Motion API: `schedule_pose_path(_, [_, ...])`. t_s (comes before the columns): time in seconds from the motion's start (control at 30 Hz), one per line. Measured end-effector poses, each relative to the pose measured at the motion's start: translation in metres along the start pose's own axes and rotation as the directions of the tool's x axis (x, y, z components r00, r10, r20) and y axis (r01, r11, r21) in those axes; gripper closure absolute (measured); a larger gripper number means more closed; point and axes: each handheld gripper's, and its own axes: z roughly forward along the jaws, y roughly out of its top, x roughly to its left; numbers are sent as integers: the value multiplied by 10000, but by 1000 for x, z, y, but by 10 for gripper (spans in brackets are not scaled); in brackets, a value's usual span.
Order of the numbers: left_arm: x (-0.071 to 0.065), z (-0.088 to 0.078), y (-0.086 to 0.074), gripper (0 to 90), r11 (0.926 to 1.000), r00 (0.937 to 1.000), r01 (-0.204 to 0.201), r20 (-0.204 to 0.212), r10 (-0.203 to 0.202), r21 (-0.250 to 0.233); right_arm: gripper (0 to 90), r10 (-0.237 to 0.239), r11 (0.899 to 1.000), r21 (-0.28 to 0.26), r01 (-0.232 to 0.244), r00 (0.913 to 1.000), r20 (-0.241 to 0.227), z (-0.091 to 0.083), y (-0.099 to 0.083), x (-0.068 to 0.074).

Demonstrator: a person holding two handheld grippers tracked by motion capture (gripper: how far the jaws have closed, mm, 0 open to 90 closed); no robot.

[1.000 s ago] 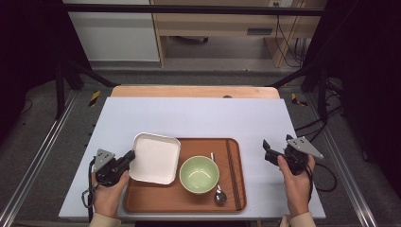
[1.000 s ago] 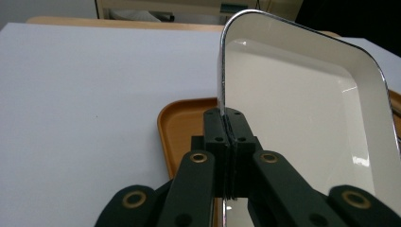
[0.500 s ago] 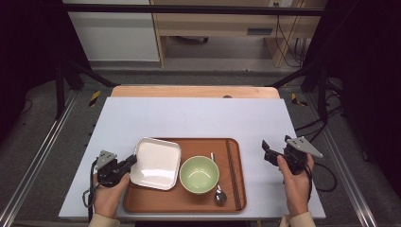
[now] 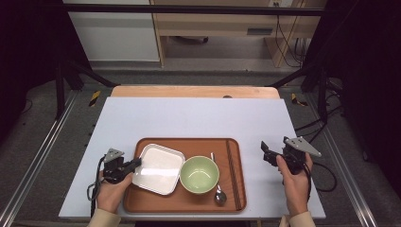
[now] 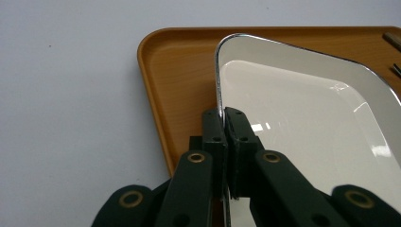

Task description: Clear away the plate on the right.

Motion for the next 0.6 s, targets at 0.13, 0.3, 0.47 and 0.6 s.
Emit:
schedule_pose_path(0.13, [0, 2, -1, 873, 10000, 9999, 26, 96, -27, 73, 107, 50, 10000, 22, -50, 10000, 13, 1, 0, 0])
schedule_pose_path(0.3, [-2, 6, -3, 862, 9998, 9998, -202, -47, 202, 60, 107, 180, 9998, 63, -180, 9998, 14, 1, 0, -2])
schedule_pose_path(0.47, [-6, 3, -5, 811, 9948, 9950, -921, -416, 903, -424, 107, 123, 9999, 60, -123, 9999, 0, 1, 0, -1])
schedule_pose_path(0.6, [-7, -2, -2, 724, 9823, 9891, -1437, -512, 1384, -1205, 106, 96, 9999, 73, -96, 10000, 10, 1, -1, -1])
